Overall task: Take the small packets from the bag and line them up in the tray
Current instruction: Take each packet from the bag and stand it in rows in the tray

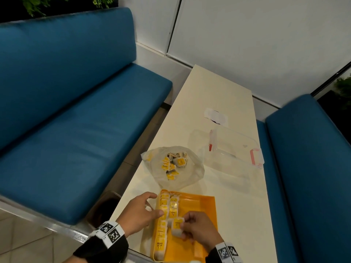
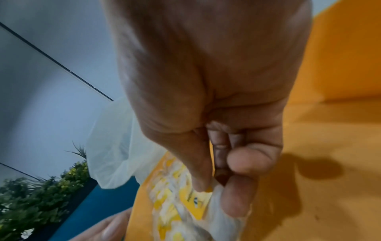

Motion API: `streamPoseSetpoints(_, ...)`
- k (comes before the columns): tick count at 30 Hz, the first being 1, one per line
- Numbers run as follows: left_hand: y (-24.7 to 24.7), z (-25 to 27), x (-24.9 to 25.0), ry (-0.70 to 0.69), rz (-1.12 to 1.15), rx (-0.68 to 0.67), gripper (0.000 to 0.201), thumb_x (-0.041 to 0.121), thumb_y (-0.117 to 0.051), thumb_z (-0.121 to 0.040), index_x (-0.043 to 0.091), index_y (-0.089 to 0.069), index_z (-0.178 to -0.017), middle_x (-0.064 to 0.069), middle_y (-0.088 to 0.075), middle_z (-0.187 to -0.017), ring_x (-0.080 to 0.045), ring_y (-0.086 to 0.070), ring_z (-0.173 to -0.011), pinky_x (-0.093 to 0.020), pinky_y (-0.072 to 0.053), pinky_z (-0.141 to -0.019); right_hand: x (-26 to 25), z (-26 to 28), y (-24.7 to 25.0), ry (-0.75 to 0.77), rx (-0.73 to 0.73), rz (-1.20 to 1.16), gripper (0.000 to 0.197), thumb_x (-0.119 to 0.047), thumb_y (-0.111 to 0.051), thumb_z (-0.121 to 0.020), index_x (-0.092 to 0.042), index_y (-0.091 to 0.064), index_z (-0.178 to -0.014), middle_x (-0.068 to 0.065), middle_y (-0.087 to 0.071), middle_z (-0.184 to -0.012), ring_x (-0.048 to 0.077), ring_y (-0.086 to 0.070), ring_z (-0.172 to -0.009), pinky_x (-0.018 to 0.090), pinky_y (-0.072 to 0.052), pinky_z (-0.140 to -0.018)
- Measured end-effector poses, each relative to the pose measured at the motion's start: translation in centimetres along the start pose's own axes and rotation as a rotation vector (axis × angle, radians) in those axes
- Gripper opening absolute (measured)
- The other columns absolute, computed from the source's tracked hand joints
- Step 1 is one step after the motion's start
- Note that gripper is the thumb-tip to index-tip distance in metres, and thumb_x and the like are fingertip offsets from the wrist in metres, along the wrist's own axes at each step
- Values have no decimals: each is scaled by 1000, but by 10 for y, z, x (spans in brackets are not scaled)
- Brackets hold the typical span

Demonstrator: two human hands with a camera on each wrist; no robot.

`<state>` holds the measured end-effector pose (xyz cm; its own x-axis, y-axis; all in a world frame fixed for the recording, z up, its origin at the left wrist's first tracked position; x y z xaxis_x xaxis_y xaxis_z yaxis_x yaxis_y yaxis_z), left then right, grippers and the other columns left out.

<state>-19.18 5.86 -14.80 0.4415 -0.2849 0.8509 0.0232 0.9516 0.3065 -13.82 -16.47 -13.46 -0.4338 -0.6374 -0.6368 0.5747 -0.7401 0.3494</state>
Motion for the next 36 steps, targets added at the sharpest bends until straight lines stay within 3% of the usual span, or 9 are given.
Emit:
streamPoseSetpoints(6, -5, -3, -2, 25, -7, -26, 54, 33, -82, -84, 34, -57, -132, -1, -65, -106, -6, -64, -87, -5, -45, -56, 2, -17, -20, -62, 60, 49, 10, -4, -67, -86, -10, -60, -82, 8, -66, -62, 17, -64, -48, 23, -43, -40)
streamPoseSetpoints(12, -6, -3, -2, 44, 20, -31, 50, 35, -82, -84, 39, -56, -127, 0, -64, -109, -8, -65, -89, -7, -46, -56, -3, -18, -29, -74, 125, 19, 15, -2, -63, -87, -11, -56, -77, 7, -65, -55, 21, -64, -47, 25, -45, -41)
streamPoseSetpoints(18, -4, -2, 2, 66, 20, -42, 48, 37, -81, -85, 42, -53, -124, 13, -55, -103, -8, -61, -91, -13, -47, -56, -9, -18, -31, -81, 190, 12, 13, -2, -61, -87, -10, -55, -79, 16, -68, -67, 21, -64, -46, 23, -46, -42)
streamPoseSetpoints(24, -3, -3, 3, 70, 5, -40, 49, 38, -81, -85, 42, -55, -126, 7, -58, -107, -6, -61, -91, -12, -47, -57, -10, -23, -33, -65, 267, 49, 12, -2, -60, -85, -11, -57, -78, 18, -71, -73, 22, -64, -46, 31, -55, -48)
streamPoseSetpoints(27, -3, -3, 3, 70, -18, -51, 50, 40, -80, -86, 39, -54, -128, 14, -53, -104, -2, -58, -92, -13, -47, -57, -10, -25, -33, -59, 278, 55, 14, -1, -61, -83, -12, -57, -74, 16, -69, -68, 25, -63, -45, 40, -58, -53)
streamPoseSetpoints(29, 0, -2, 2, 93, -17, -54, 44, 45, -76, -88, 36, -57, -126, 13, -54, -105, -4, -59, -91, -15, -47, -56, -13, -22, -33, -58, 267, 64, 13, -3, -63, -83, -12, -57, -76, 14, -68, -67, 24, -61, -44, 34, -55, -49)
streamPoseSetpoints(32, 8, 1, 6, 191, 167, -43, 34, 56, -61, -94, 28, -67, -112, 5, -64, -108, -12, -64, -90, -26, -52, -68, -16, -18, -27, -35, 294, 83, 8, -11, -66, -82, -13, -59, -78, 8, -69, -68, 21, -65, -50, 32, -54, -48)
streamPoseSetpoints(34, 17, 2, 7, 268, 366, -46, 43, 60, -50, -98, 25, -72, -111, 8, -67, -107, -16, -61, -103, -34, -49, -82, -24, -13, -21, 32, 337, 183, 4, -17, -66, -81, -19, -62, -81, 0, -70, -74, 17, -68, -66, 34, -56, -61)
streamPoseSetpoints(36, 25, 4, 11, 329, 602, -90, 54, 62, -43, -100, 18, -72, -115, -12, -75, -105, -23, -64, -86, -32, -49, -66, -36, -6, -16, 139, 356, 243, 7, -18, -66, -85, -24, -63, -88, -5, -67, -82, 9, -63, -76, 24, -51, -67)
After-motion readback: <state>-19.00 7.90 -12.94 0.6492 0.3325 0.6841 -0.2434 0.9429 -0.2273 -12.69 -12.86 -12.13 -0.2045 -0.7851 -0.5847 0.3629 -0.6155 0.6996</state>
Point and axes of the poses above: each hand's wrist, its own z-axis away from the middle knuckle, its own y-axis out of the back of the hand, x = y × z, the point moved 2 cm from there along -z, towards the middle knuckle
